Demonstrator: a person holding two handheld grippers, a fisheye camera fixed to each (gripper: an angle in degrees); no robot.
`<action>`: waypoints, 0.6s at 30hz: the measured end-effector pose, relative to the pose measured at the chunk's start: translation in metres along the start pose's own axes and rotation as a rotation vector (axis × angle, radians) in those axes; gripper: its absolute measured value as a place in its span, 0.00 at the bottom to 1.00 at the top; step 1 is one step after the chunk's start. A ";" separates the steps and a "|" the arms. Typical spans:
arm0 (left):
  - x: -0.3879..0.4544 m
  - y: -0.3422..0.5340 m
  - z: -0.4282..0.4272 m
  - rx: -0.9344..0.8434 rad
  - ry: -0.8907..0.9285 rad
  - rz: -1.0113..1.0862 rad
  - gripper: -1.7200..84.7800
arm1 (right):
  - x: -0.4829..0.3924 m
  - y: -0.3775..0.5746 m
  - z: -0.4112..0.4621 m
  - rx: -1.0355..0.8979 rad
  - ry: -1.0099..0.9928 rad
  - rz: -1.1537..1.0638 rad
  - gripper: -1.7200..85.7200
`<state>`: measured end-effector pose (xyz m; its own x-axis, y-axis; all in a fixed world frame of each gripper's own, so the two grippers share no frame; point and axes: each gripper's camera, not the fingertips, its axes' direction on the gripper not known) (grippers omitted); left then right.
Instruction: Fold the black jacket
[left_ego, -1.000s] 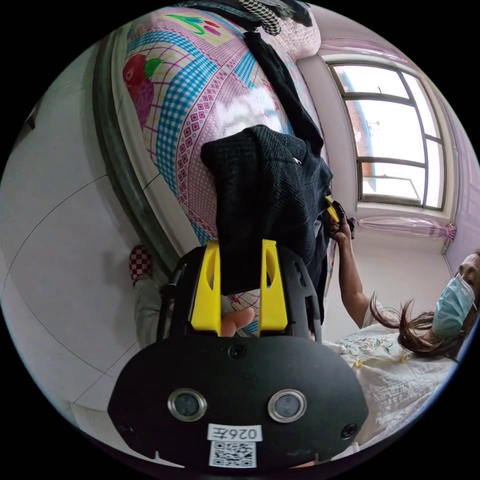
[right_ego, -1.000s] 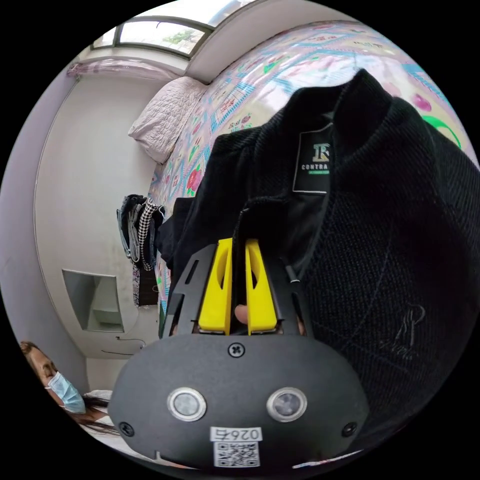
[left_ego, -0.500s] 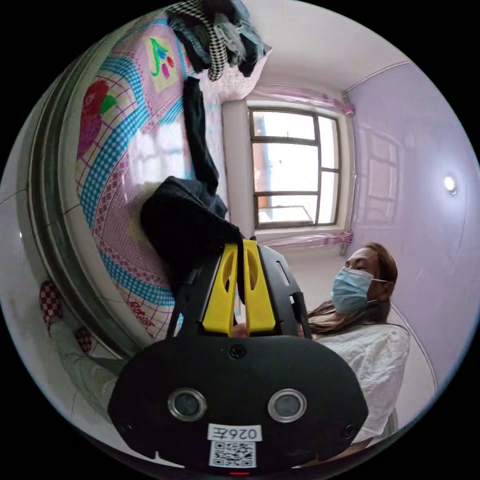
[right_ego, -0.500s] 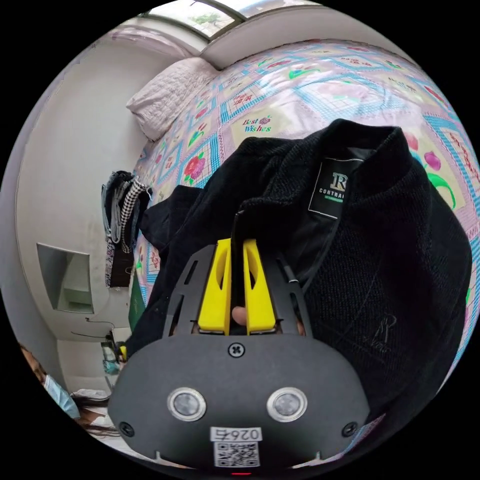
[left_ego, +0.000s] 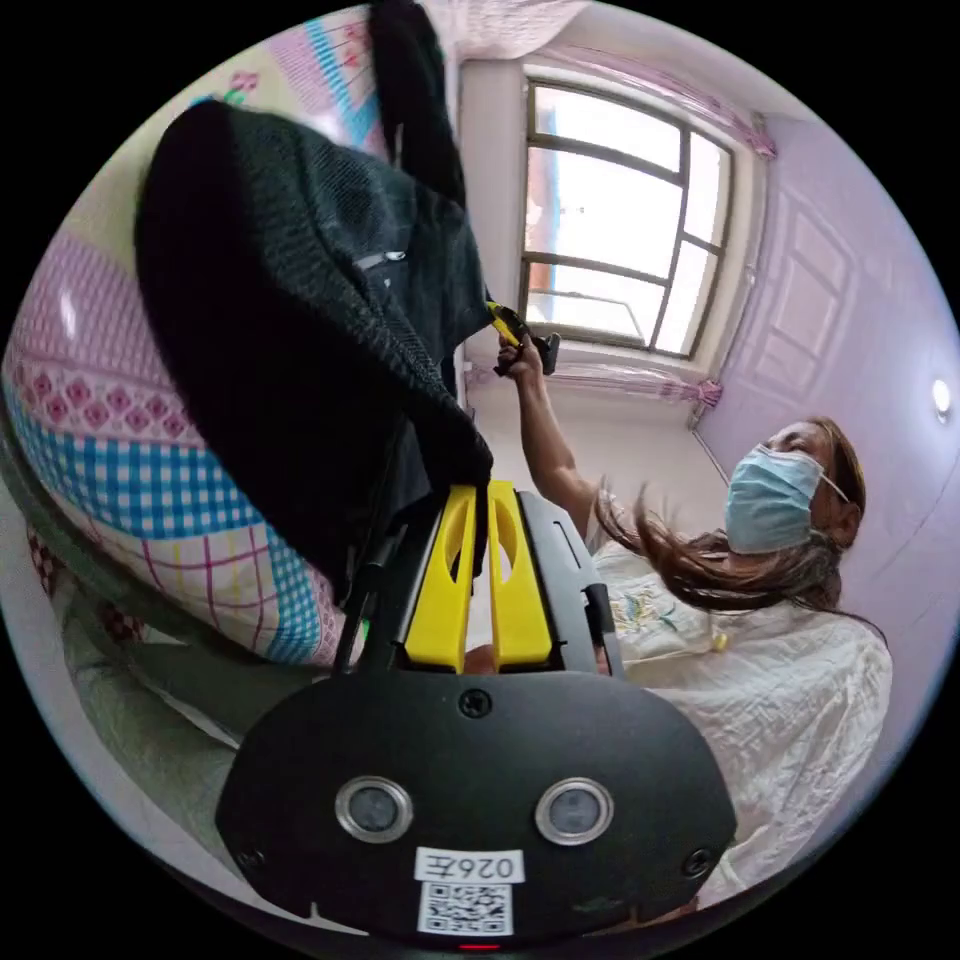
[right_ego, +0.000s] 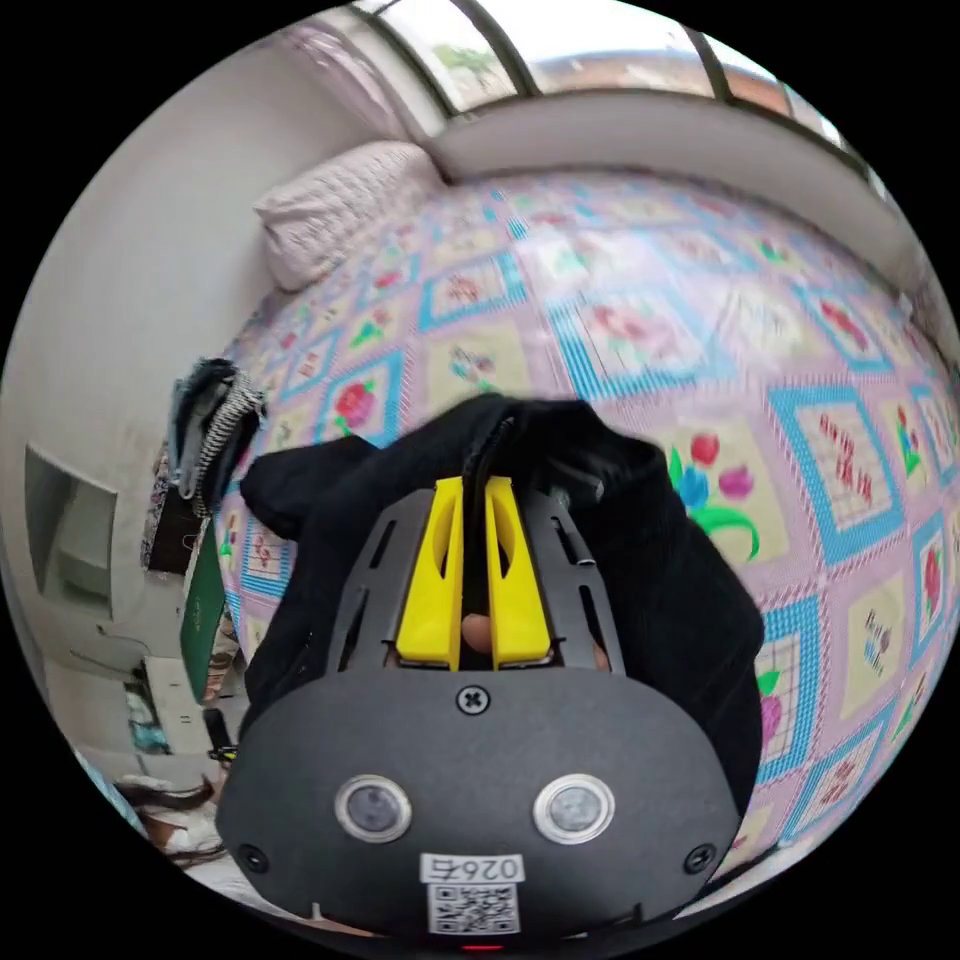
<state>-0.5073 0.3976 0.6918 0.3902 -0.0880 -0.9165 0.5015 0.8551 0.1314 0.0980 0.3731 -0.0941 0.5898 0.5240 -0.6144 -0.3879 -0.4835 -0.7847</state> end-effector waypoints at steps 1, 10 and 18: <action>-0.018 0.008 0.008 -0.006 -0.015 -0.071 0.02 | 0.010 0.003 0.014 -0.033 -0.008 0.031 0.01; -0.015 0.024 0.011 -0.086 -0.207 -0.079 0.02 | 0.038 0.002 0.062 -0.070 0.017 0.064 0.05; 0.035 0.050 -0.044 0.134 -0.543 0.026 0.02 | -0.010 0.042 0.036 0.045 0.447 -0.097 0.06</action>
<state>-0.5023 0.4602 0.6492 0.7277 -0.3481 -0.5910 0.5660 0.7915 0.2306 0.0507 0.3729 -0.1242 0.8688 0.2061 -0.4503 -0.3408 -0.4110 -0.8455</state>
